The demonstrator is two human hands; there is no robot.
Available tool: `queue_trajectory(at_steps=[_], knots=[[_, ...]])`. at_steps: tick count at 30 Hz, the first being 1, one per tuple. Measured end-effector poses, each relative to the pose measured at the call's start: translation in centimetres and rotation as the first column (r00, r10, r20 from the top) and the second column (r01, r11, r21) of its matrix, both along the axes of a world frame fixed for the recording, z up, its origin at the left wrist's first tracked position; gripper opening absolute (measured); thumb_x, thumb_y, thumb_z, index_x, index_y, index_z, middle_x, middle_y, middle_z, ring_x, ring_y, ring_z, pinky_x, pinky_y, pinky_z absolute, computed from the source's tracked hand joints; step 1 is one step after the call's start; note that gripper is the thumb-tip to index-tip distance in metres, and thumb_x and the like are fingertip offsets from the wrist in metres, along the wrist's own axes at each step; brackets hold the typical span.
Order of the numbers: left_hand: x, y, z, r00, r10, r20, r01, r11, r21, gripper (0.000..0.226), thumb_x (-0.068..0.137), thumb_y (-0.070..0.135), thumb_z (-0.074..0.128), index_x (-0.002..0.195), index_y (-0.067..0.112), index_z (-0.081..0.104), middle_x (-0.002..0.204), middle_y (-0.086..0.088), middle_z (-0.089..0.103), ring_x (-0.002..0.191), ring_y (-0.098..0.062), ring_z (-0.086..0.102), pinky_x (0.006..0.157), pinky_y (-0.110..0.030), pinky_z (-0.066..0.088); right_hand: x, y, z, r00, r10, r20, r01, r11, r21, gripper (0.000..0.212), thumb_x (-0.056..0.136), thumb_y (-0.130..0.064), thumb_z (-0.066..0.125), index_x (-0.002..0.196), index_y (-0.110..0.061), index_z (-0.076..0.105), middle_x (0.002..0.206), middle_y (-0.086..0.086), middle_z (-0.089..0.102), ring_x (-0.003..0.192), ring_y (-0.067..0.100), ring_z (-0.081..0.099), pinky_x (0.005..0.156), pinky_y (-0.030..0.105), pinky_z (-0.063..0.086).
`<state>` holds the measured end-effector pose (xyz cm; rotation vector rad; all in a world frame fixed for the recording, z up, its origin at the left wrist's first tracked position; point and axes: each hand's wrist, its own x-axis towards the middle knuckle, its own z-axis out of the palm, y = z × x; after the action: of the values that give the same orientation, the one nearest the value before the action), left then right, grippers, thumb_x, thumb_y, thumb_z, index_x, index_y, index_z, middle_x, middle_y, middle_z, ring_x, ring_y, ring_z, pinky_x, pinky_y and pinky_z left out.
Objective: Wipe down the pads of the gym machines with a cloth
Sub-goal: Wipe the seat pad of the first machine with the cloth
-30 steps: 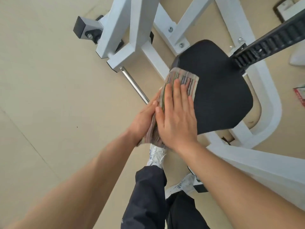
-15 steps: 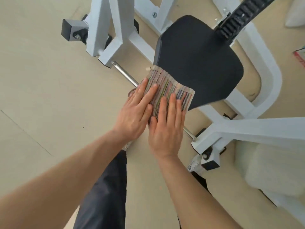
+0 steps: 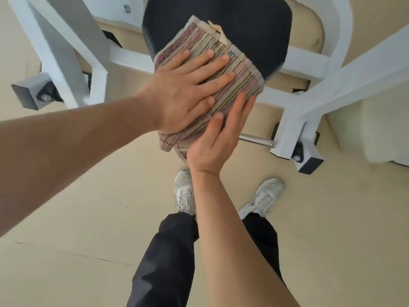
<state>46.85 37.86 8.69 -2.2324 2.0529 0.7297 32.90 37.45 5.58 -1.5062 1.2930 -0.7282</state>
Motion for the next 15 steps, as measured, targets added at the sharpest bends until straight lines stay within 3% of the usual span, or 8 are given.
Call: queue_trajectory(at_steps=[4,7,11,15], knots=[[-1.4,-4.7,-0.3,0.999,-0.007,0.039,0.005,0.999,0.041,0.059,0.104,0.049,0.007,0.160,0.034,0.000,0.169,0.003,-0.004,0.156,-0.022,-0.003,0.126,-0.046,0.000,0.0,-3.0,-0.6,0.955,-0.054,0.293,-0.033,0.958,0.286,0.070,0.097,-0.019,0.037,0.160,0.000,0.014,0.169,0.016,0.013,0.157,0.023,0.014,0.128,0.047,0.015],[-1.6,-5.7,-0.2,1.000,0.001,0.020,-0.001,0.999,0.037,0.055,0.106,0.044,0.013,0.160,0.034,0.007,0.169,0.004,0.002,0.156,-0.022,0.001,0.126,-0.045,0.001,0.1,-6.0,-1.0,0.897,-0.005,0.441,-0.158,0.929,0.333,0.070,0.098,-0.009,0.033,0.161,-0.005,0.004,0.170,0.013,0.011,0.157,0.021,0.016,0.127,0.048,0.016],[-1.1,-1.0,0.7,0.999,0.022,-0.024,-0.023,1.000,-0.012,0.056,0.106,0.045,0.016,0.160,0.031,0.018,0.168,0.004,0.013,0.156,-0.020,0.009,0.125,-0.043,0.005,0.6,-4.4,-0.8,0.934,-0.009,0.357,-0.090,0.962,0.259,0.063,0.104,-0.020,0.030,0.160,0.000,0.009,0.168,0.015,0.016,0.156,0.022,0.019,0.127,0.048,0.019],[-3.0,5.2,0.8,0.993,0.116,0.005,-0.114,0.982,-0.151,0.054,0.106,0.039,0.025,0.155,0.018,0.037,0.163,-0.005,0.031,0.152,-0.027,0.024,0.124,-0.048,0.017,0.2,0.3,0.0,0.991,0.014,0.134,-0.023,0.998,0.066,0.060,0.104,-0.019,0.028,0.156,0.008,0.015,0.166,0.023,0.017,0.155,0.033,0.019,0.123,0.056,0.024]])
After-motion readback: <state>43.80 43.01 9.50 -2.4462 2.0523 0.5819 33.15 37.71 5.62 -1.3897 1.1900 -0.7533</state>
